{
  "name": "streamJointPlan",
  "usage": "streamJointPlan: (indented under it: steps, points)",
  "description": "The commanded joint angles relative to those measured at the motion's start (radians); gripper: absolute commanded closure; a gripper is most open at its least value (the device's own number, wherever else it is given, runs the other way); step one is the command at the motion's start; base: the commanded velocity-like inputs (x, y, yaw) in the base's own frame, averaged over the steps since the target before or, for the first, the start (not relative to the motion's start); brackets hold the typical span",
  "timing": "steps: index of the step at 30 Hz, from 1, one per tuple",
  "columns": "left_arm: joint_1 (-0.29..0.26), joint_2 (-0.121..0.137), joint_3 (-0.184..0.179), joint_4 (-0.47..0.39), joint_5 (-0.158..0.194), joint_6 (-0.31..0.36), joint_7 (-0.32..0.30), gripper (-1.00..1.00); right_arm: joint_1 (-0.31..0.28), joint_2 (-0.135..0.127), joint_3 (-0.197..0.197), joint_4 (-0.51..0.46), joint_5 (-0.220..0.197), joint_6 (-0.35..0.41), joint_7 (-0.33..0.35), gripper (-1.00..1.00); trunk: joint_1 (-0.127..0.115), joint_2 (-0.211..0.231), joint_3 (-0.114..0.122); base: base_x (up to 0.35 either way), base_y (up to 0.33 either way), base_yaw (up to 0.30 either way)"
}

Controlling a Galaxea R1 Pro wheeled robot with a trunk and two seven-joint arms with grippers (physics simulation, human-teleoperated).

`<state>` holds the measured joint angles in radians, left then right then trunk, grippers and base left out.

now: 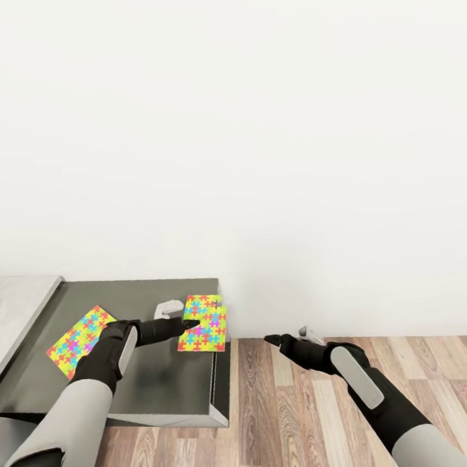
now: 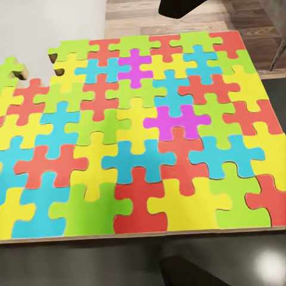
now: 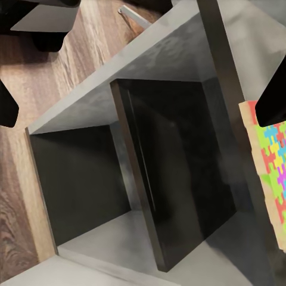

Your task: Put all the toys in the child's room - the three board games (two on the bed and one on the table), the two jigsaw puzzles on the table, and the tennis ball on the table - inside the toy box on the table in the child's room.

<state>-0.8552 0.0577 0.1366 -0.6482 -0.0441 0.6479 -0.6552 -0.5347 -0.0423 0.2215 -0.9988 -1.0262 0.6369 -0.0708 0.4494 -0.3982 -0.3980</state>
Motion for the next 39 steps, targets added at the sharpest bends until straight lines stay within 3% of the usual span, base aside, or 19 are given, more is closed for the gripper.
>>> streamJointPlan:
  steps: [1, 39]
  points:
    - [-0.001, -0.001, 0.005, -0.001, -0.005, 0.007, -0.006, -1.00, -0.001, -0.001, 0.003, -0.001, -0.009, 0.001, -0.007, -1.00, 0.001, -0.002, -0.002, 0.000, 0.000, 0.000]
    - [0.002, -0.015, 0.004, -0.001, -0.005, 0.007, -0.009, -1.00, -0.001, 0.001, 0.003, 0.000, -0.008, 0.001, -0.007, -1.00, 0.001, -0.002, -0.002, 0.000, 0.000, 0.000]
